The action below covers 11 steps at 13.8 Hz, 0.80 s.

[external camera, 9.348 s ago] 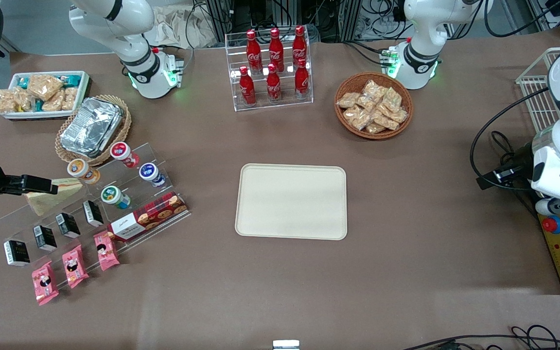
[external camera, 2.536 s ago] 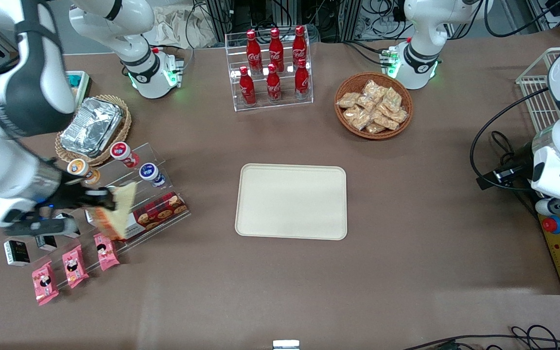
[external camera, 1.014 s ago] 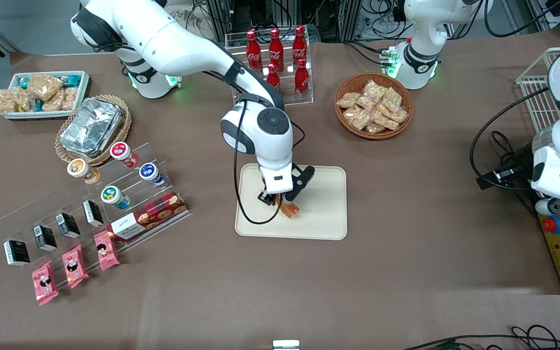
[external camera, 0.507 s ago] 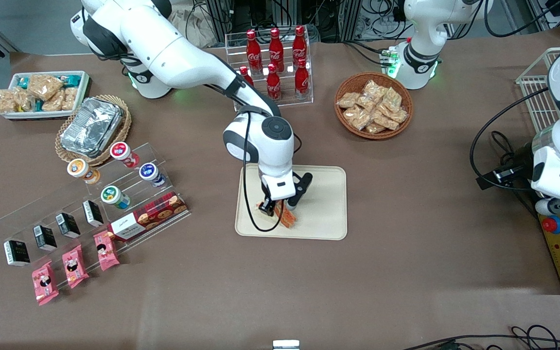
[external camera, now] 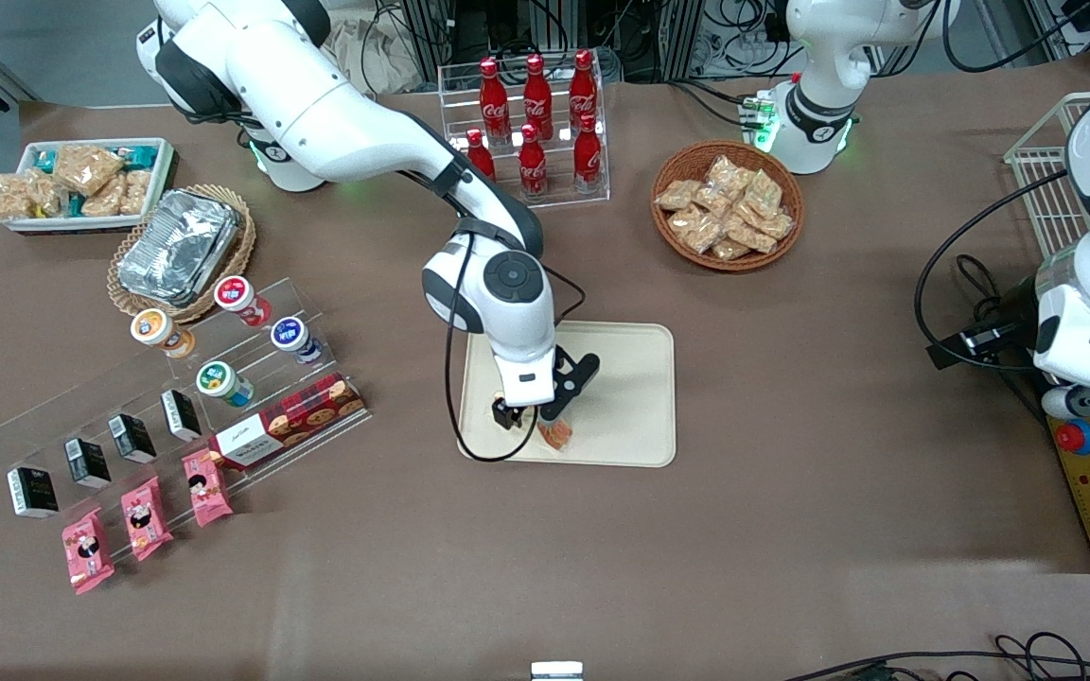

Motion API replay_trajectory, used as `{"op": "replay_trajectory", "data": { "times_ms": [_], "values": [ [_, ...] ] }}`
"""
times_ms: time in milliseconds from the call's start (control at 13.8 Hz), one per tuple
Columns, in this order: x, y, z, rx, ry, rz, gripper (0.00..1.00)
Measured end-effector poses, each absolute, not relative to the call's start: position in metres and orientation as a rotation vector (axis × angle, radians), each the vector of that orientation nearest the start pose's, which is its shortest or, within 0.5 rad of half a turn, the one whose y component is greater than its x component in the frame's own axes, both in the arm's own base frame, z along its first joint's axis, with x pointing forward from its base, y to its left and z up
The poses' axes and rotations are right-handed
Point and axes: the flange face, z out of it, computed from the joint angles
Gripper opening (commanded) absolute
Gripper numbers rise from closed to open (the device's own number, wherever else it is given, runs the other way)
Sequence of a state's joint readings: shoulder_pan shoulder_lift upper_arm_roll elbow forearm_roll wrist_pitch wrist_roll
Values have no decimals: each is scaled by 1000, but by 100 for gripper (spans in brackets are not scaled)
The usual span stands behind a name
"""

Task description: Place sandwich on tray

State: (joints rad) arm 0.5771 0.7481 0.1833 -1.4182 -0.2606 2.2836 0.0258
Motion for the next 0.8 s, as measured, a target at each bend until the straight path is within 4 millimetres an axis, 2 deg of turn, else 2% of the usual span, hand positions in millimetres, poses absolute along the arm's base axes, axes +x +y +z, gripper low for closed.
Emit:
{"op": "replay_trajectory", "data": {
  "times_ms": [217, 435, 580, 797],
  "values": [
    [566, 474, 320, -2923, -1217, -243, 100],
    [575, 444, 371, -3045, -955, -222, 100],
    [592, 412, 398, -3081, -771, -235, 100],
    [628, 333, 430, -3082, -522, -177, 100]
  ]
}}
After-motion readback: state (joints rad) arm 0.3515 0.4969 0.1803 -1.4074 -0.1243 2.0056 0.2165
